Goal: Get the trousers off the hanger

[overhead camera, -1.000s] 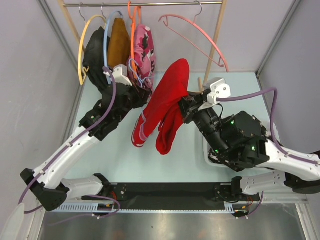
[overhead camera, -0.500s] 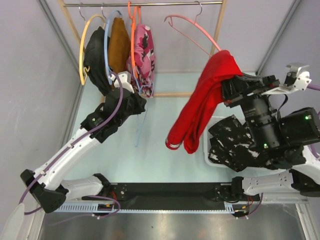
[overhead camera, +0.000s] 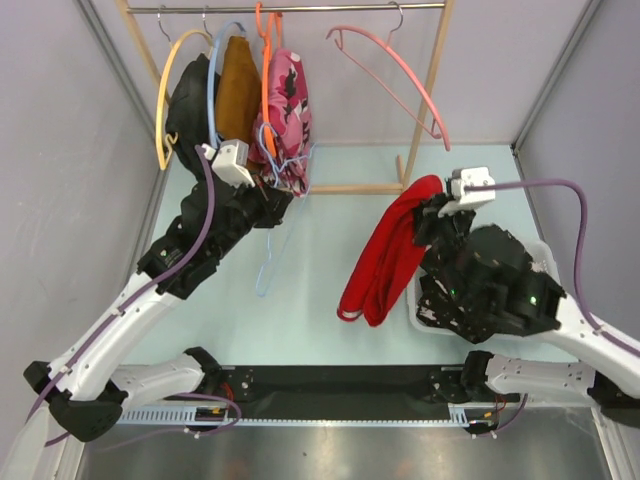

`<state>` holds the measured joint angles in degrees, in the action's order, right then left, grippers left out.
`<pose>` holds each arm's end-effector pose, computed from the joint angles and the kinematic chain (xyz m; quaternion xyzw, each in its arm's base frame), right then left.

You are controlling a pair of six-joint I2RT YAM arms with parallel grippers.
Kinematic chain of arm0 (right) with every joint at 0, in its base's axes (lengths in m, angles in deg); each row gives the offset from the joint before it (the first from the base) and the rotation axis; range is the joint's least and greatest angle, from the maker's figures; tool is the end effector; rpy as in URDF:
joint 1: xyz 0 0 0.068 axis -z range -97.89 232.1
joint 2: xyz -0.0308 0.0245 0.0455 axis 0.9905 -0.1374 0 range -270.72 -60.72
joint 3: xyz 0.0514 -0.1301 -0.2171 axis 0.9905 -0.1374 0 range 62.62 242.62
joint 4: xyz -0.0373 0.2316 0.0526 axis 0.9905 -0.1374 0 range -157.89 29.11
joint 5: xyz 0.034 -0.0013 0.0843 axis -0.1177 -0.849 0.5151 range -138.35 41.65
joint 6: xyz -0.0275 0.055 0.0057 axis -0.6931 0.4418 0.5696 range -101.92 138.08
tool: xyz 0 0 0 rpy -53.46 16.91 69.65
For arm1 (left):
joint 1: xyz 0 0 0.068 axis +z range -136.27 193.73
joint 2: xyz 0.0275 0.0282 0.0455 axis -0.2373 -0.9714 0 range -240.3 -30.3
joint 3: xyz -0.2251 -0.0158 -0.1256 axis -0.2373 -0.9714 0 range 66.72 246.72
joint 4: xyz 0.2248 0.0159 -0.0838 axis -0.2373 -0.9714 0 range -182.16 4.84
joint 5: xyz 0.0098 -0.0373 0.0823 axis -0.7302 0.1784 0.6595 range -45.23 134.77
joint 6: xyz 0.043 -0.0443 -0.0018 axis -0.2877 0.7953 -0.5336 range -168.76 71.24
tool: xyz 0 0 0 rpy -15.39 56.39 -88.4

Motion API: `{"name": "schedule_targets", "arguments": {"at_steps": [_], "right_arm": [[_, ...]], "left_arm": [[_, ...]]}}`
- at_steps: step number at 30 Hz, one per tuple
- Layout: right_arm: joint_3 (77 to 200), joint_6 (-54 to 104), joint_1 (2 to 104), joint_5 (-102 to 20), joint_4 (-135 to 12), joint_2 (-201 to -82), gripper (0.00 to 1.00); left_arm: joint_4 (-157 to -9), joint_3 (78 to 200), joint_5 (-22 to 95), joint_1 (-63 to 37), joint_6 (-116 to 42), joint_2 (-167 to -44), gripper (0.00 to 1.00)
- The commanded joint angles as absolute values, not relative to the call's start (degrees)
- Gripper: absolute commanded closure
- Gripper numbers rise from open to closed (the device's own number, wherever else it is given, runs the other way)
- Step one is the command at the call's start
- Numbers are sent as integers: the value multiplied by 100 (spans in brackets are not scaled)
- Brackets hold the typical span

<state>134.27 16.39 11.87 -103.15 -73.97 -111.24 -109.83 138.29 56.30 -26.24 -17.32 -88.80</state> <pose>0.0857 0.1259 0.4560 -0.0606 0.6753 0.1281 0.7238 0.1672 -0.1279 0.4104 -0.0060 0.7736 -0.3038 0.5561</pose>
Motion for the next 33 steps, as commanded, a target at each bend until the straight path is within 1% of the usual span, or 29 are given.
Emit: {"name": "schedule_targets", "arguments": {"at_steps": [1, 2, 3, 4, 5, 6, 7, 9, 10, 12, 13, 14, 15, 16, 17, 18, 19, 20, 21, 25, 29, 33], "right_arm": [[13329, 3449, 3065, -8577, -7794, -10967, 100], [13276, 3591, 3365, -8292, -7803, -10976, 100], [13240, 3706, 4038, -7984, -7829, -11002, 100], [13249, 3820, 4349, -7346, -7864, -11020, 100], [13240, 4100, 4657, -7044, -7899, -11055, 100], [13240, 4215, 5034, -6441, -7908, -11055, 100], [13249, 4347, 5638, -6121, -7926, -11064, 100], [13223, 4681, 6292, -5532, -7944, -11003, 100], [13205, 4778, 6877, -4998, -7935, -10959, 100], [13214, 5050, 7373, -4503, -7952, -10845, 100], [13240, 5139, 7663, -4005, -7961, -10809, 100], [13240, 5261, 8153, -3730, -7944, -10783, 100], [13257, 5497, 8514, -3188, -7909, -10757, 100], [13266, 5656, 8779, -2904, -7856, -10756, 100], [13266, 5815, 9295, -2623, -7699, -10765, 100], [13275, 5964, 9527, -2115, -7602, -10791, 100], [13301, 6253, 9729, -1893, -7531, -10844, 100], [13354, 6351, 10149, -1708, -7478, -10862, 100], [13363, 6448, 10327, -1393, -7460, -10862, 100], [13258, 6739, 11066, -837, -7538, -10704, 100], [13021, 6556, 11567, -590, -7934, -10502, 100], [13125, 5976, 12050, -520, -8645, -10475, 100]], "left_arm": [[-10775, 14038, 5365, -2609, -1808, -8848, 100], [-10775, 14038, 5348, -2609, -1817, -8848, 100], [-10792, 14029, 5339, -2609, -1826, -8848, 100], [-10810, 14029, 5321, -2609, -1843, -8831, 100], [-10819, 14029, 5321, -2609, -1861, -8822, 100], [-10828, 14011, 5321, -2609, -1887, -8813, 100], [-10836, 14011, 5356, -2609, -1914, -8796, 100], [-10845, 14011, 5374, -2609, -1931, -8770, 100], [-10854, 14020, 5374, -2609, -1949, -8769, 100], [-10854, 14046, 5356, -2609, -1958, -8752, 100], [-10854, 14064, 5339, -2609, -1975, -8743, 100], [-10854, 14081, 5312, -2609, -1975, -8743, 100], [-10863, 14090, 5303, -2609, -1975, -8752, 100], [-10854, 14090, 5303, -2609, -1975, -8752, 100], [-10845, 14090, 5277, -2609, -1975, -8752, 100], [-10845, 14090, 5268, -2609, -1975, -8752, 100], [-10845, 14099, 5260, -2609, -1975, -8760, 100], [-10837, 14090, 5233, -2609, -1975, -8769, 100], [-10845, 14099, 5216, -2609, -1975, -8778, 100], [-10863, 14152, 5163, -2609, -2010, -8761, 100], [-10854, 14178, 5163, -2609, -2081, -8743, 100], [-10863, 14196, 5119, -2609, -2133, -8778, 100]]}}
